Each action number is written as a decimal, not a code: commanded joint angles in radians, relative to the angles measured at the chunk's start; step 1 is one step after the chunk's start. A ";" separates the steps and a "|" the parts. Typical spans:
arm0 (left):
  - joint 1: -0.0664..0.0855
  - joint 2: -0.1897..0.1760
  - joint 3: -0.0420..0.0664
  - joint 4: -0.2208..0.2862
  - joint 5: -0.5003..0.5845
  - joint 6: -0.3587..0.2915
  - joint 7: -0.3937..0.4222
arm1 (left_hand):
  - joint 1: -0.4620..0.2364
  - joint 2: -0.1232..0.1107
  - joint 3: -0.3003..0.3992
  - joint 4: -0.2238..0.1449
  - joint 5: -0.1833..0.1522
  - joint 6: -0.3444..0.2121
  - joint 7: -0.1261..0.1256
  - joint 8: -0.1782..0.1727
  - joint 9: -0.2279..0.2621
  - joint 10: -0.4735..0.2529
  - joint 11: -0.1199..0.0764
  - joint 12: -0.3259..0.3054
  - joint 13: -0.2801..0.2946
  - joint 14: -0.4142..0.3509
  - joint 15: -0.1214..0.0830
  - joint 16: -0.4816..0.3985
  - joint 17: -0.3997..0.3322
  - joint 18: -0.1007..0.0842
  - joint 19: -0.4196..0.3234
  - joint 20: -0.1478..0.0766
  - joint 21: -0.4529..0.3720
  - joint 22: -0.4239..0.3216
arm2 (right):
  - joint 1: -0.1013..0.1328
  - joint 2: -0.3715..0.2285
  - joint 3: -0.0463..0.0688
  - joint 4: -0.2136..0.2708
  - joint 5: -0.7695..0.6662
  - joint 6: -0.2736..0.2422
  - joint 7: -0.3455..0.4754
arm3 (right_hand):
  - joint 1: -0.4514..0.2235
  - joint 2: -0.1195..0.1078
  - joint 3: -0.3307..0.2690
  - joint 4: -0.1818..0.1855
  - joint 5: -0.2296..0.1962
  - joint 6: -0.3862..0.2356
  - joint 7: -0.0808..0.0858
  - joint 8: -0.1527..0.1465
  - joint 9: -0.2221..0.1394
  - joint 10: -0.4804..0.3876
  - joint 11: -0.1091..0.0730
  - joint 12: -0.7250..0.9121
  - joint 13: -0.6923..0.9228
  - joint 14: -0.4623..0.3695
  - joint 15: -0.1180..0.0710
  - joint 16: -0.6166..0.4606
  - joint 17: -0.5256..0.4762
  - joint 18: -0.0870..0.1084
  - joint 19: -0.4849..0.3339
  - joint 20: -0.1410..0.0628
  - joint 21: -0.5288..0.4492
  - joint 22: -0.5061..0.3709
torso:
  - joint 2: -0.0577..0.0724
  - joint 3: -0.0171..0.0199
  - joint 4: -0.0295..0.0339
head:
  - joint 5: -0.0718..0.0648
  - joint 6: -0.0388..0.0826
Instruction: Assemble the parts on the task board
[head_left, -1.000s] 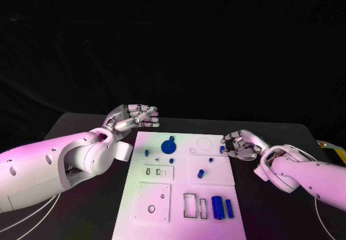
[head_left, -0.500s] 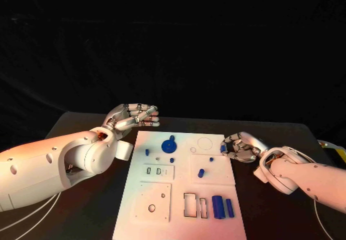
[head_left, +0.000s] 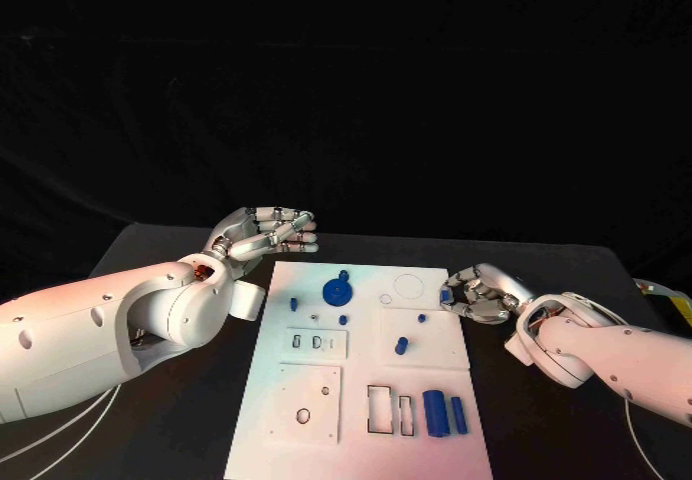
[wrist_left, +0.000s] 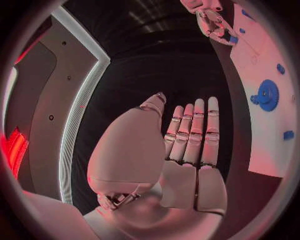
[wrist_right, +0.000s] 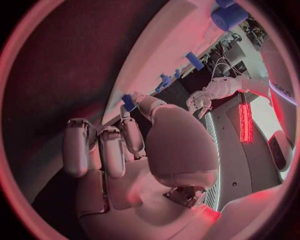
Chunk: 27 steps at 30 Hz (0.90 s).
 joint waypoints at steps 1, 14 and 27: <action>0.001 0.001 0.001 0.001 0.001 0.017 0.004 | 0.007 0.000 0.004 0.001 -0.004 -0.008 0.013 0.001 0.001 0.007 0.002 -0.007 0.000 -0.007 -0.002 -0.003 0.001 0.013 0.008 -0.001 0.004 -0.001 | -0.001 0.001 0.000 0.001 0.013 -0.023 0.004 | -0.003 0.014 0.007 0.001 -0.007 0.010 -0.001 0.007 0.005 0.011 0.000 0.008 0.014 0.085 -0.007 0.006 0.166 -0.008 0.008 0.000 0.008 0.086 | 0.000 0.0001 -0.0010 | -0.001 0.000; 0.001 0.003 0.001 -0.008 0.001 0.020 0.003 | 0.005 0.001 0.004 0.004 -0.004 -0.008 0.013 0.001 0.002 0.007 0.002 -0.008 0.000 -0.007 -0.001 -0.003 0.002 0.013 0.008 -0.001 0.004 -0.001 | 0.001 -0.029 0.002 0.071 0.033 -0.133 -0.040 | 0.005 0.043 0.038 -0.016 -0.011 0.022 -0.011 0.018 0.012 0.035 -0.010 0.035 0.041 0.089 -0.017 0.011 0.182 -0.013 0.022 -0.009 0.023 0.104 | -0.004 -0.0006 -0.0005 | -0.003 0.001; 0.001 0.010 0.000 -0.027 -0.008 0.018 0.007 | 0.008 0.010 0.039 0.010 -0.004 0.018 -0.035 0.005 0.007 0.081 -0.030 -0.006 -0.001 0.058 -0.032 0.023 0.033 0.015 0.059 -0.025 0.035 0.006 | 0.042 -0.010 0.004 0.252 -0.103 -0.169 -0.198 | -0.005 0.042 0.054 -0.030 0.003 0.021 -0.010 0.021 0.016 0.037 -0.009 0.036 0.044 0.090 -0.017 0.013 0.186 -0.014 0.026 -0.011 0.027 0.109 | -0.023 -0.0010 -0.0054 | 0.008 -0.017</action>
